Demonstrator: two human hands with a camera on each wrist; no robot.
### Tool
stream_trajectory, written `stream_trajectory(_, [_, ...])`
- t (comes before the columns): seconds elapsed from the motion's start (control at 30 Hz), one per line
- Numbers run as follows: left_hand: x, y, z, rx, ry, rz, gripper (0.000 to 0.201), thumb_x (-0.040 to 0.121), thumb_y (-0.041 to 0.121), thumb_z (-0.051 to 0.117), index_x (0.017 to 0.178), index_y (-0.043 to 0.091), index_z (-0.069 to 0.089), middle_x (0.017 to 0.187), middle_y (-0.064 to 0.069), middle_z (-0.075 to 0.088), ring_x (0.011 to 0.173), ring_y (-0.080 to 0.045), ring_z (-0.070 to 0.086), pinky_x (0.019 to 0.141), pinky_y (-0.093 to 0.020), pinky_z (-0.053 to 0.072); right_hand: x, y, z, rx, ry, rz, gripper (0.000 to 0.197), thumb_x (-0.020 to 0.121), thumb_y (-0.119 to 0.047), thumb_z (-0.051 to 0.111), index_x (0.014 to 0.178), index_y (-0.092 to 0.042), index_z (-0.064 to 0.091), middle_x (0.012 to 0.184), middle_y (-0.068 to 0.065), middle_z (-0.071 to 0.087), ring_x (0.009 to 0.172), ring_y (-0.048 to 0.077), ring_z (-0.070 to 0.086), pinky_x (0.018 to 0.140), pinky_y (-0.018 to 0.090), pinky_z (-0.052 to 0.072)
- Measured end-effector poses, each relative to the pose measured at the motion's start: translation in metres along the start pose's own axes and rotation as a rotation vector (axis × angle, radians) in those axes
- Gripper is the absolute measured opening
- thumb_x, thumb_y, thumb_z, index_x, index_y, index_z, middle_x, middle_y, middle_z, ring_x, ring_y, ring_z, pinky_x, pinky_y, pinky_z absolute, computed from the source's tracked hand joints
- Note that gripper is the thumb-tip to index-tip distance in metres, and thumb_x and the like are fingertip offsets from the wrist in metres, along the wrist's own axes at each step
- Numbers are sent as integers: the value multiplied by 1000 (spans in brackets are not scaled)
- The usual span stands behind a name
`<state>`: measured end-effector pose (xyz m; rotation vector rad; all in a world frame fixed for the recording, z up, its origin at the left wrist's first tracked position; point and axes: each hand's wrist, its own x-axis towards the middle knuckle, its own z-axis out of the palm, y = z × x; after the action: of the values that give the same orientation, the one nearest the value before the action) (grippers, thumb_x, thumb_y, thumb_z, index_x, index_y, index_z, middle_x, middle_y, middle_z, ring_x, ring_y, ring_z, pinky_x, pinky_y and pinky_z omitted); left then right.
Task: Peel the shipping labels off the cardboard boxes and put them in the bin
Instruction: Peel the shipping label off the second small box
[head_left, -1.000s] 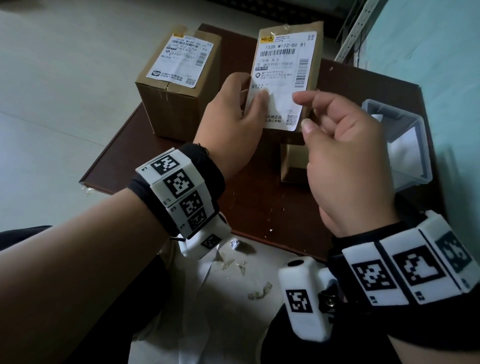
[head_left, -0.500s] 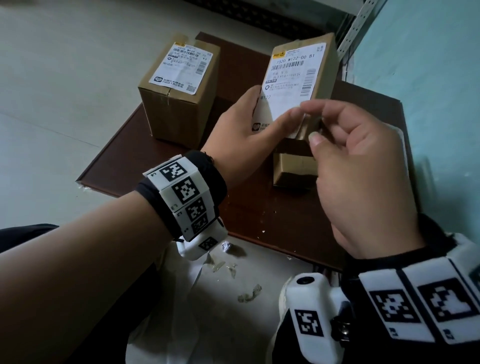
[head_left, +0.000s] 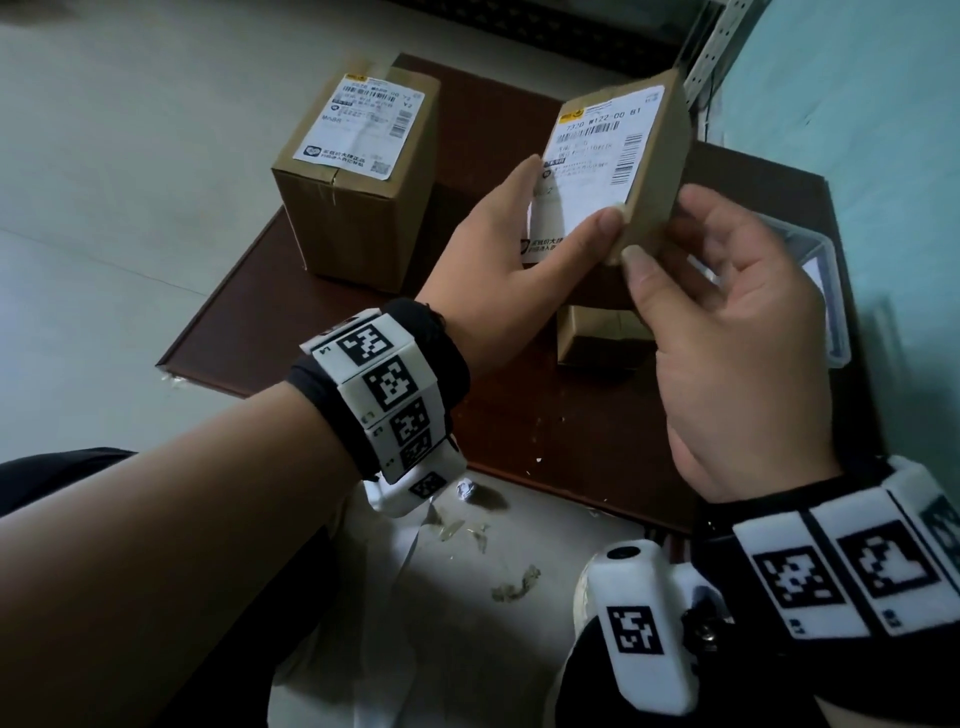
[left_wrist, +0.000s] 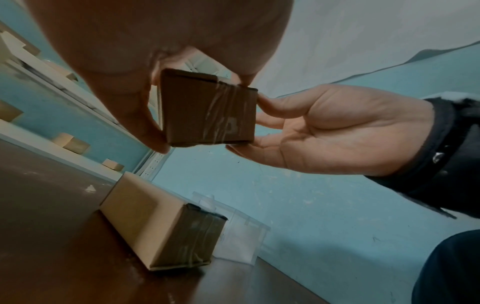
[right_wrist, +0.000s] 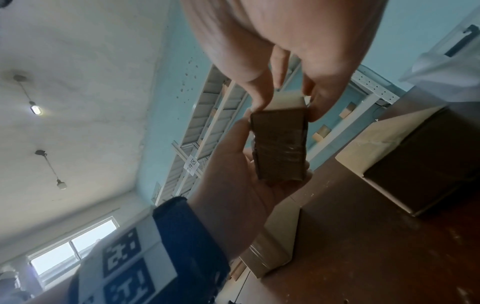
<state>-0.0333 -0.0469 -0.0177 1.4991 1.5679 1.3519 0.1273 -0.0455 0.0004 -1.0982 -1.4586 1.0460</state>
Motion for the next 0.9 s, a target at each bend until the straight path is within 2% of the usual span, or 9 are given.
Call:
stream_trajectory(0.03, [-2,3,1,-6,-7,3,38,100,49,58,128,28,46,122,26,59,110,20,54,89,-7,46,0,0,-1,32,-18,22,53,96,-18,74,147,-17,59,135,-2,72,128,11,67,108,35,55])
stream_trajectory(0.07, [-3,4,3,-6,-18,4,39,101,48,57,133,30,45,127,26,57,112,22,51,92,-5,44,0,0,-1,71,-48,52,52,98,-19,74,148,-18,59,134,-1,73,128,11,67,109,36,55])
stream_trajectory(0.13, [-5,2,7,36,-35,27,59,100,57,51,146,22,46,142,12,56,126,7,51,105,-22,48,0,0,-2,143,-103,134,48,102,-22,71,148,-22,58,132,-2,75,127,14,68,110,41,54])
stream_trajectory(0.17, [-5,-2,9,60,-38,40,62,98,60,50,147,21,47,142,8,57,127,0,54,105,-31,50,1,-1,-3,174,-121,176,46,104,-23,67,149,-24,57,131,-3,75,126,15,69,109,43,54])
stream_trajectory(0.23, [-6,-6,10,54,-49,36,61,97,62,50,143,22,52,139,7,59,126,-5,57,103,-37,53,3,-1,-5,207,-139,240,43,108,-21,61,150,-27,54,128,-6,76,123,14,71,106,44,56])
stream_trajectory(0.5, [0,-14,16,-56,-38,-8,59,94,59,58,138,20,62,133,8,66,124,-8,62,104,-40,53,3,5,-12,232,-127,307,47,108,-17,59,152,-30,50,132,-6,75,126,17,69,105,51,57])
stream_trajectory(0.67, [1,-12,17,39,-20,77,45,98,48,61,131,18,69,137,1,65,133,-6,54,111,-36,47,4,5,-16,210,-85,300,50,107,-18,62,153,-32,50,131,-8,75,126,15,69,104,49,57])
stream_trajectory(0.8, [2,-11,14,3,-64,137,30,104,38,55,104,18,77,108,7,71,117,-10,64,103,-40,51,5,6,-17,166,-82,273,51,106,-23,64,154,-31,50,130,-8,75,121,12,72,102,46,59])
stream_trajectory(0.9, [0,-9,14,6,-70,121,38,109,33,46,109,11,77,116,1,72,116,-9,64,100,-33,53,6,8,-18,146,-72,254,57,106,-23,64,159,-29,45,135,-7,72,124,11,70,104,45,59])
